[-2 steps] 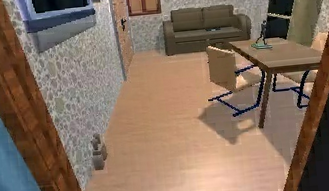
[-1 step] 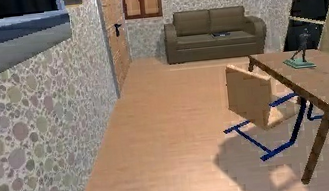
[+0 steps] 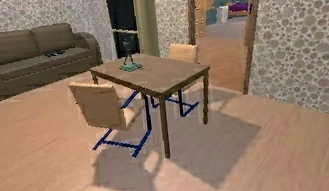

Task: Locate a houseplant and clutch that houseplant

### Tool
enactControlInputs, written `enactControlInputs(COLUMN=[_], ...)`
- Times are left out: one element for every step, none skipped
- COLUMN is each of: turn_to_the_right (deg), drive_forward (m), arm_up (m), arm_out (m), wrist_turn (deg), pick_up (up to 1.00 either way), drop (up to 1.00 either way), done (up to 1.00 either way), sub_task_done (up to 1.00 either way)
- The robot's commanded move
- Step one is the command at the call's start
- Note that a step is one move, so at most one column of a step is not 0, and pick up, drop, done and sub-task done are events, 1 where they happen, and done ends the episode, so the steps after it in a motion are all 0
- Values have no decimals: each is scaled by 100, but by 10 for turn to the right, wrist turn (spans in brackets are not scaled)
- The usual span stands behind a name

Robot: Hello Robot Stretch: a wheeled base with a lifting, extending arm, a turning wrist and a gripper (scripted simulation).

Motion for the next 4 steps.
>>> enactControlInputs(turn_to_the_right=[210, 0, 0, -30], drive_forward=[0, 100, 95, 0], arm_up=[0, 0, 0, 0], arm_out=[0, 0, 0, 0], wrist_turn=[0, 0, 0, 0], pick_up=[0, 0, 0, 0], drop=[0, 0, 0, 0], done=[0, 0, 0, 0], sub_task_done=[0, 0, 0, 0])
